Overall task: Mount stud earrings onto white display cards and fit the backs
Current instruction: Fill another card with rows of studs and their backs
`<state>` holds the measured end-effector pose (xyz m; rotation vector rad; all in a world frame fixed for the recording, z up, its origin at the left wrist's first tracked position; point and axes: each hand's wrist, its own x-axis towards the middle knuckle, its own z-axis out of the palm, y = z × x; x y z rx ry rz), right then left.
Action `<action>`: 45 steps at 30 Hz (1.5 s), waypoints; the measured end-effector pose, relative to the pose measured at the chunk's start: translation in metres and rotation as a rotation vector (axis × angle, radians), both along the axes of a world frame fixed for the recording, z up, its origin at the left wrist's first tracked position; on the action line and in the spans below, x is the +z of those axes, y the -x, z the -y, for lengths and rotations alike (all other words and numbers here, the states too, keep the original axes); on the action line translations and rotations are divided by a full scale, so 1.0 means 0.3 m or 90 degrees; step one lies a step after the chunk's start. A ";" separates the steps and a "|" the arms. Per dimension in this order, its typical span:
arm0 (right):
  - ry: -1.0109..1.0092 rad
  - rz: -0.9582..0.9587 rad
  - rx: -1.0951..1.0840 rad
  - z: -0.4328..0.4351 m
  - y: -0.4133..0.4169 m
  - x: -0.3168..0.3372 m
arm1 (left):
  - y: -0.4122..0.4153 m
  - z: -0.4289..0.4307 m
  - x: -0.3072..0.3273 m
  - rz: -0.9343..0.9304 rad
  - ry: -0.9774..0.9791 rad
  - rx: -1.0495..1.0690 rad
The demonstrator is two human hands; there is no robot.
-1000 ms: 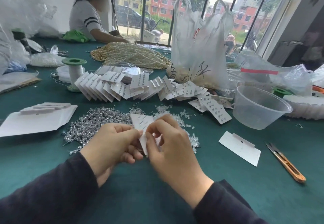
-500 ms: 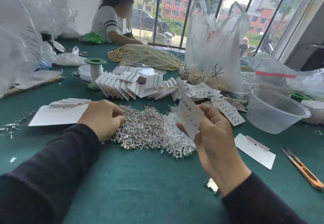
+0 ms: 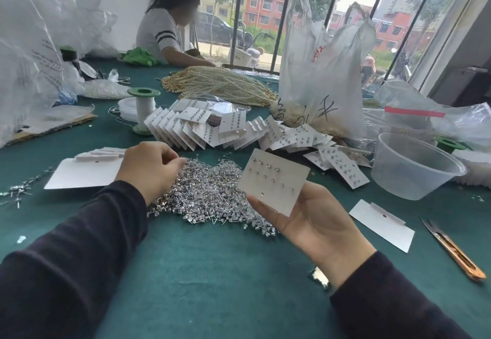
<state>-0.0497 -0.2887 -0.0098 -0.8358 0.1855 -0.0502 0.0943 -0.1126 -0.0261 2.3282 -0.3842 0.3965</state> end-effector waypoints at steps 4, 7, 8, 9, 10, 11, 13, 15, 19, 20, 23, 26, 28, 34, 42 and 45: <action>-0.019 -0.001 0.024 -0.004 0.001 0.000 | -0.001 -0.007 0.006 -0.043 -0.018 -0.013; -0.030 -0.003 0.033 -0.001 0.002 -0.002 | 0.008 -0.015 0.020 -0.076 -0.007 -0.001; -0.032 -0.003 0.036 0.000 0.003 -0.003 | 0.011 -0.016 0.025 -0.069 -0.002 0.004; -0.034 -0.003 0.039 0.000 0.004 -0.003 | 0.016 -0.014 0.031 -0.064 0.007 0.003; -0.036 -0.004 0.043 0.000 0.004 -0.004 | 0.022 -0.010 0.039 -0.073 0.043 -0.018; -0.040 -0.006 0.047 -0.001 0.005 -0.005 | 0.034 -0.005 0.047 -0.113 0.119 -0.065; -0.053 -0.013 0.054 -0.003 0.004 -0.006 | 0.072 0.012 0.065 -0.254 0.307 -0.208; -0.062 -0.022 0.053 -0.004 0.003 -0.008 | 0.107 0.027 0.069 -0.359 0.395 -0.314; -0.048 -0.033 0.052 -0.007 -0.003 -0.008 | 0.162 0.053 0.066 -0.437 0.436 -0.410; -0.045 -0.034 0.053 -0.008 -0.003 -0.008 | 0.173 0.059 0.067 -0.444 0.440 -0.423; -0.046 -0.035 0.058 -0.012 -0.002 -0.011 | 0.195 0.070 0.067 -0.470 0.462 -0.442; -0.043 -0.029 0.081 -0.011 -0.004 -0.017 | 0.201 0.075 0.062 -0.527 0.510 -0.472; -0.032 -0.015 0.094 -0.012 -0.005 -0.021 | 0.207 0.076 0.063 -0.559 0.536 -0.497; 0.010 0.048 0.112 -0.038 -0.004 -0.022 | 0.241 0.092 0.066 -0.537 0.550 -0.514; 0.129 0.060 0.042 -0.063 0.000 -0.017 | 0.271 0.108 0.063 -0.454 0.514 -0.465; 0.126 0.059 0.015 -0.070 0.001 -0.019 | 0.281 0.109 0.065 -0.451 0.515 -0.459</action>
